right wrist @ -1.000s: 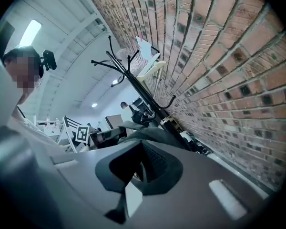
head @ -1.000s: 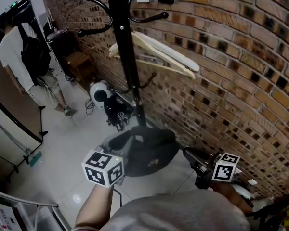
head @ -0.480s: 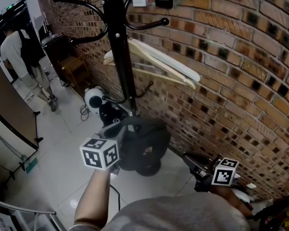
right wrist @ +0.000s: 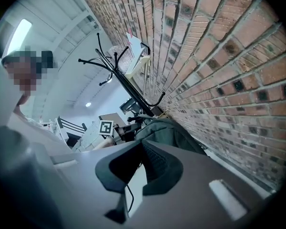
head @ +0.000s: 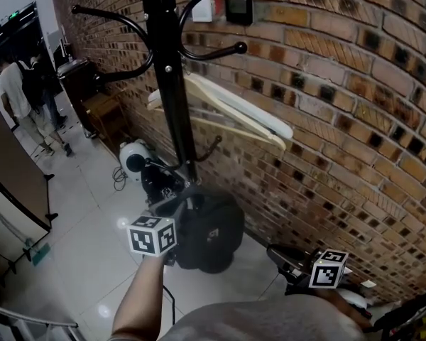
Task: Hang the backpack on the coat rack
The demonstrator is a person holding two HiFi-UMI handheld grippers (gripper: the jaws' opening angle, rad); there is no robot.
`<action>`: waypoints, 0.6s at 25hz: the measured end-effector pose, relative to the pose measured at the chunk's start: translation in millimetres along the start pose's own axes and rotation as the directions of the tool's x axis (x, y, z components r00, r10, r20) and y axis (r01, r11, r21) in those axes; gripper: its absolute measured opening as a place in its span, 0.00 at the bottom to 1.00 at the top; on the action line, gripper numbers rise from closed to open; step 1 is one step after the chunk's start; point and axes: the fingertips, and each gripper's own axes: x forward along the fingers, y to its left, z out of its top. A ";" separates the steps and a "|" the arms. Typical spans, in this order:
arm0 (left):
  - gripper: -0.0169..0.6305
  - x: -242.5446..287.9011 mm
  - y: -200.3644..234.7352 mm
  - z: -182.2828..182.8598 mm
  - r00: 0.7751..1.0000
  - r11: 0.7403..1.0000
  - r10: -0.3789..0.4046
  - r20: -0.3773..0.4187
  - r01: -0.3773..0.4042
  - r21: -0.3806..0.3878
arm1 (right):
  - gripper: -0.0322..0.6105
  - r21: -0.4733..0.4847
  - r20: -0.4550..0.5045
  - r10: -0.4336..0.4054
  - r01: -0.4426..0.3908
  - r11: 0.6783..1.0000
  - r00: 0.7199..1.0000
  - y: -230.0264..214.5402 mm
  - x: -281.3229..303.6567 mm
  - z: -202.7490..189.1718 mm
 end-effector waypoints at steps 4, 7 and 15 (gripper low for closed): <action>0.13 5.7 0.4 -4.4 0.998 0.998 -0.043 0.038 0.044 -0.035 | 0.05 0.032 -0.024 0.010 -0.009 0.999 1.000 2.5 3.6 -11.2; 0.14 8.1 -1.6 -9.1 0.998 0.999 -0.034 0.057 0.035 -0.010 | 0.05 0.031 -0.060 0.009 -0.007 0.999 0.998 4.5 6.3 -23.7; 0.36 -27.9 -2.5 -35.4 0.996 0.986 0.006 0.084 0.008 -0.169 | 0.20 0.057 -0.103 0.060 -0.054 0.997 0.993 21.8 -4.4 -36.5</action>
